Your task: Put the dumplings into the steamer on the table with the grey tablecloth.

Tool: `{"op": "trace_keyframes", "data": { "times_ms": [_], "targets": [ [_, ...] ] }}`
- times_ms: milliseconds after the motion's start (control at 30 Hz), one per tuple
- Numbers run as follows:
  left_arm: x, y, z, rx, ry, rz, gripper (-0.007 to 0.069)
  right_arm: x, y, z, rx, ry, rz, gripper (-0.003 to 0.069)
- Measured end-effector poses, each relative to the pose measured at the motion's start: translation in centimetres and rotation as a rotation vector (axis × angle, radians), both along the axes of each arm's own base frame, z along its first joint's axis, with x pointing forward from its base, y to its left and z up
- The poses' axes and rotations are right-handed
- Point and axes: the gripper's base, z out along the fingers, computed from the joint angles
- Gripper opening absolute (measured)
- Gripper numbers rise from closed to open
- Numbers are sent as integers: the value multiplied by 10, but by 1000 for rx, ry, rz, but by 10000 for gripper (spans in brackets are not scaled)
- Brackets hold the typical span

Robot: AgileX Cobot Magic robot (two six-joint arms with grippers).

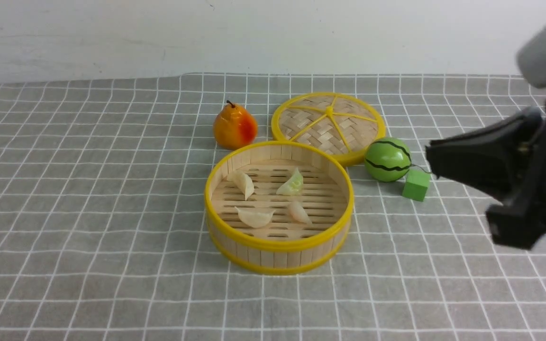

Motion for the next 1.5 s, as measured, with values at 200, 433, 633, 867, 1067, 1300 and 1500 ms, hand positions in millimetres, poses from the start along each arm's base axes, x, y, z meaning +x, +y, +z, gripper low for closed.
{"op": "trace_keyframes", "data": {
  "times_ms": [200,433,633,867,1067,1300,1500],
  "targets": [
    [0,0,0,0,0,0,70,-26,-16,-2,27,-32,6,-15],
    [0,0,0,-5,3,-2,77,-34,-20,-6,3,1,24,-11],
    [0,0,0,-5,3,-2,83,-34,-20,-7,2,1,24,-5],
    [0,0,0,-5,3,-2,91,-31,-21,-15,-3,-34,-7,-4],
    [0,0,0,-5,3,-2,94,-43,-53,-56,80,-107,-219,-4],
    [0,0,0,-5,3,-2,104,-79,-98,-120,174,-156,-555,-4],
    [0,0,0,-5,3,-2,111,-97,-112,-169,161,-215,-737,-4]
  ]
}}
